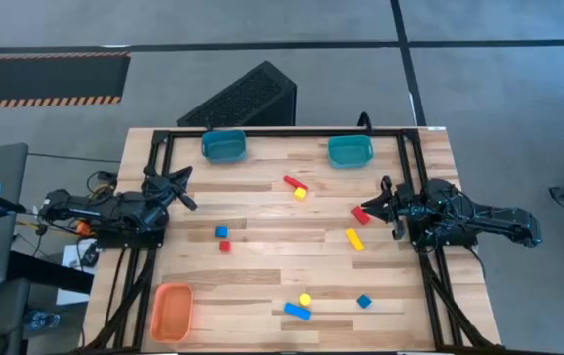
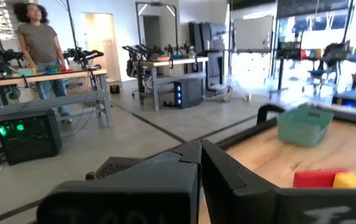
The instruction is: Sort & place blocks by color
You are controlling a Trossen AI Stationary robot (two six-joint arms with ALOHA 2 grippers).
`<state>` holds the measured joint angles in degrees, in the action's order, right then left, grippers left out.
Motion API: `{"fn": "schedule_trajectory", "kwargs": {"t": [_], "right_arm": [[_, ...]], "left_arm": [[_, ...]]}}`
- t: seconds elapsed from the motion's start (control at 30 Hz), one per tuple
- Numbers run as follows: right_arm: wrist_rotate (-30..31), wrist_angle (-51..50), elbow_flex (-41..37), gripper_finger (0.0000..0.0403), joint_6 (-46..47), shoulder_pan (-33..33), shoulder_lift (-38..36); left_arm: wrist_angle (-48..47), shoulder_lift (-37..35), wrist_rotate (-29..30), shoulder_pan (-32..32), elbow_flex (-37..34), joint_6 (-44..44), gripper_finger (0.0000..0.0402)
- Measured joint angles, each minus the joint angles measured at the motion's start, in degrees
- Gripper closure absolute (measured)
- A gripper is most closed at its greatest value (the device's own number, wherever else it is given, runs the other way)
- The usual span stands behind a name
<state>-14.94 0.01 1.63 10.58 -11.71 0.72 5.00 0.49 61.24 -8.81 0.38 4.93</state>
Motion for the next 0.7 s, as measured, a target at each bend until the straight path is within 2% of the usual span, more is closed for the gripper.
{"fn": "schedule_trajectory", "kwargs": {"t": [0.7], "right_arm": [[0.0, 0.0, 0.0, 0.0316, 0.0, 0.0, 0.0]], "left_arm": [[-1.8, 0.0, -1.0, 0.0, 0.0, -0.1, 0.0401]]}}
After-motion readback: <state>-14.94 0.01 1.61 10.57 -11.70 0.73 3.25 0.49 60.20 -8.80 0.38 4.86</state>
